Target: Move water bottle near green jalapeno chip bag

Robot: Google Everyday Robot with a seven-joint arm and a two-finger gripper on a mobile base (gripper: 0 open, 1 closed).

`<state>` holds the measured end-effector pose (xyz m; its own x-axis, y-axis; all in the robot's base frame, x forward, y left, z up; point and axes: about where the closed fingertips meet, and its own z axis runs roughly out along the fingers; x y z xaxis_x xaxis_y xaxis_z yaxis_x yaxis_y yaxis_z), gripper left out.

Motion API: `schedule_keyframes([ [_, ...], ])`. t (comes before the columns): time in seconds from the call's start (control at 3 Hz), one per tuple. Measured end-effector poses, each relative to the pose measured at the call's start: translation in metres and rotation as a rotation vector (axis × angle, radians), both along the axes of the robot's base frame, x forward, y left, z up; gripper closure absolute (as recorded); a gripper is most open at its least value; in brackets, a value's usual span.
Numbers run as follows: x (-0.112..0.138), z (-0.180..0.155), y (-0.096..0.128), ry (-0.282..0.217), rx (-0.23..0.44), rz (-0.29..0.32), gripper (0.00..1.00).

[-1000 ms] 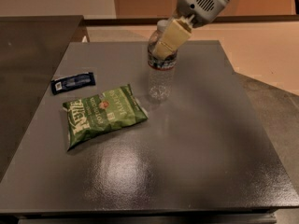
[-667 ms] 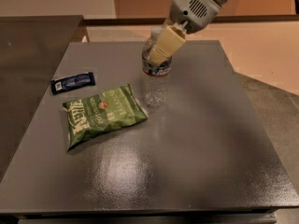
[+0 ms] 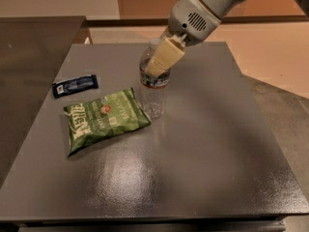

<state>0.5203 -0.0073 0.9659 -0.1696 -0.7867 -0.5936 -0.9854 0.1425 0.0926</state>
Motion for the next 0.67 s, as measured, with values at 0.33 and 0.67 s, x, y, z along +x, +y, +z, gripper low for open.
schedule_keyframes([
  [0.33, -0.0007, -0.0073, 0.0015, -0.002, 0.017, 0.0, 0.6],
  [0.67, -0.0005, -0.007, 0.0035, -0.005, 0.018, 0.001, 0.36],
])
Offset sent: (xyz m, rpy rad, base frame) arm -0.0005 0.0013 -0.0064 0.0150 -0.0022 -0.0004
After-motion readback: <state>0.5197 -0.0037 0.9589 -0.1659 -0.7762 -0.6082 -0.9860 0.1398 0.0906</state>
